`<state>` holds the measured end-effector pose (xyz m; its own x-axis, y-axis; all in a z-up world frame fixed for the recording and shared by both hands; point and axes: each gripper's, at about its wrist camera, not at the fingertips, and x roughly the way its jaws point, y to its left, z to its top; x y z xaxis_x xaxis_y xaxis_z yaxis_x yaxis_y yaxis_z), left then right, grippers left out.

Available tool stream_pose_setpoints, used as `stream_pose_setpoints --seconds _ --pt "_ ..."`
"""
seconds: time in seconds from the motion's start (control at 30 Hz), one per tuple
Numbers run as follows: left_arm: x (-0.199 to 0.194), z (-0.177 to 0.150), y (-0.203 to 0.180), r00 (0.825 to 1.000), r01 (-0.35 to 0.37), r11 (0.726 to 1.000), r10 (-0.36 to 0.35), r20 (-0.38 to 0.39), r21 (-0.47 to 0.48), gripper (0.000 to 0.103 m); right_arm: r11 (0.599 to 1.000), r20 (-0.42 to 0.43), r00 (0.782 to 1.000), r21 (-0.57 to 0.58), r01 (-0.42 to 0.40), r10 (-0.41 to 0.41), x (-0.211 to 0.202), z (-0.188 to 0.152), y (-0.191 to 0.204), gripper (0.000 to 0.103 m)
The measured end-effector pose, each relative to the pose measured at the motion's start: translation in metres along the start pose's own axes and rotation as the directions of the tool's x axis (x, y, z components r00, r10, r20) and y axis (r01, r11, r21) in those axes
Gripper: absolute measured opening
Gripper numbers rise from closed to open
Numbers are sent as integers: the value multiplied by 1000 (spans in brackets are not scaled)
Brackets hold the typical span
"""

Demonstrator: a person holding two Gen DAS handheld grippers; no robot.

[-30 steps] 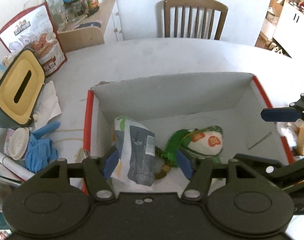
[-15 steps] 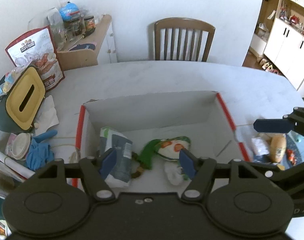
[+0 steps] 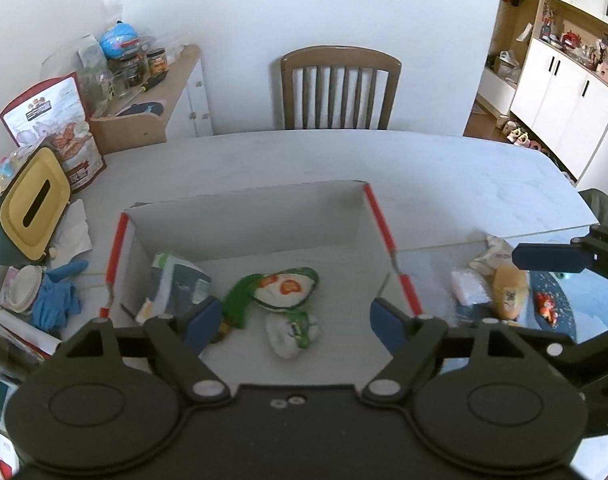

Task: Organize objects
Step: 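Move both tools back toward the remaining items on the blue mat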

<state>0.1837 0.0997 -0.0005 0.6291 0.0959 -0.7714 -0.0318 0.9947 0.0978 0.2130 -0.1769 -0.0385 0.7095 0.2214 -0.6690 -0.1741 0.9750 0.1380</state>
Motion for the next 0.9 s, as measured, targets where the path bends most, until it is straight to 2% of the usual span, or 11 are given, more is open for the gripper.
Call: stream_pose_setpoints --seconds 0.3,0.57,0.9 --pt "-5 -10 -35 1000 28 999 -28 3 23 87 997 25 1000 82 12 -15 -38 -34 -34 83" --pt "-8 -17 -74 997 66 996 -68 30 63 103 991 40 998 122 51 -56 -70 -66 -65 86" --pt "5 -27 -116 991 132 988 -133 7 80 103 975 13 994 193 108 -112 -90 -110 -107 90"
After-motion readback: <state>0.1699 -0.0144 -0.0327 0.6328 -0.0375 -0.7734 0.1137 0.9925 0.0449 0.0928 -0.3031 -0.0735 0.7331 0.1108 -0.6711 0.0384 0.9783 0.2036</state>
